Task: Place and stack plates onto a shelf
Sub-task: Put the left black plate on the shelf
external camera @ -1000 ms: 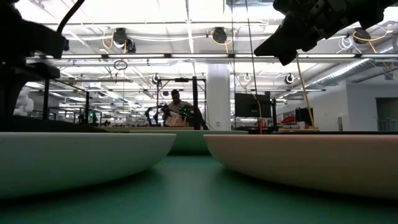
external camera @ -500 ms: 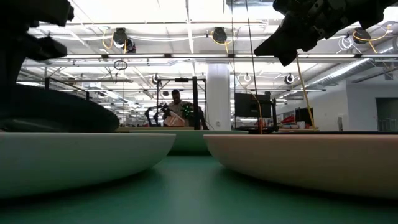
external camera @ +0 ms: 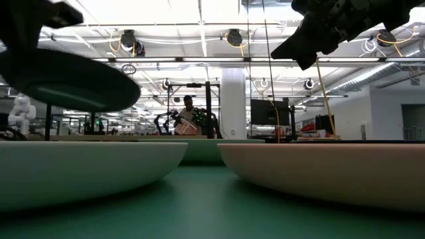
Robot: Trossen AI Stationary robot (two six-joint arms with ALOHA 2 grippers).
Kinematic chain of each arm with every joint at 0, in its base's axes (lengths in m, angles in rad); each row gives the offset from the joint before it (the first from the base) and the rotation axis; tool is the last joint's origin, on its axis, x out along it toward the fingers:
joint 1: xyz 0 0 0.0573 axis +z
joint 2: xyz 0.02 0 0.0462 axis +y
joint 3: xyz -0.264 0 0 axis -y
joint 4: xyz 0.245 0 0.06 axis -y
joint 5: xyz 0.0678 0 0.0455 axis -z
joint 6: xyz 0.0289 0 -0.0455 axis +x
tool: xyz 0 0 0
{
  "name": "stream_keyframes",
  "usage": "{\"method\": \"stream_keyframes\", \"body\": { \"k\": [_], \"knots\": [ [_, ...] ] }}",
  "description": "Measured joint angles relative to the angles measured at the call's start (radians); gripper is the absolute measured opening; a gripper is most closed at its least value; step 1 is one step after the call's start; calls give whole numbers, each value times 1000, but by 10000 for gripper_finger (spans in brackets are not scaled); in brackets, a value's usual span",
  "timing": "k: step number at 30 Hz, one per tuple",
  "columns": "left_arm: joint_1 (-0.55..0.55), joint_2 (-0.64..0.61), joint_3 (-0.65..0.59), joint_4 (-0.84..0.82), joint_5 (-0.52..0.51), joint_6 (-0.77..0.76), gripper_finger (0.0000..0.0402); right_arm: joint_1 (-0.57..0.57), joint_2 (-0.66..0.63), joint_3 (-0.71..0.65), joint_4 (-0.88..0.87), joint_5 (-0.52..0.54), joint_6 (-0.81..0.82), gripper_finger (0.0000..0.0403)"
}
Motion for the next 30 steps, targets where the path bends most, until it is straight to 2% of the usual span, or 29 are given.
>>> {"method": "stream_keyframes", "body": {
  "k": [7,13,23,30],
  "knots": [
    [37,0,59,3,-84,127,10,0,0,0,0,0,0,0],
    [98,-1,63,-30,-138,214,10,0,0,0,0,0,0,0],
    [251,-6,63,-41,-192,333,10,0,0,0,-5,0,-1,0],
    [364,-8,63,-40,-267,393,10,0,0,0,-5,0,-1,0]
  ]
}}
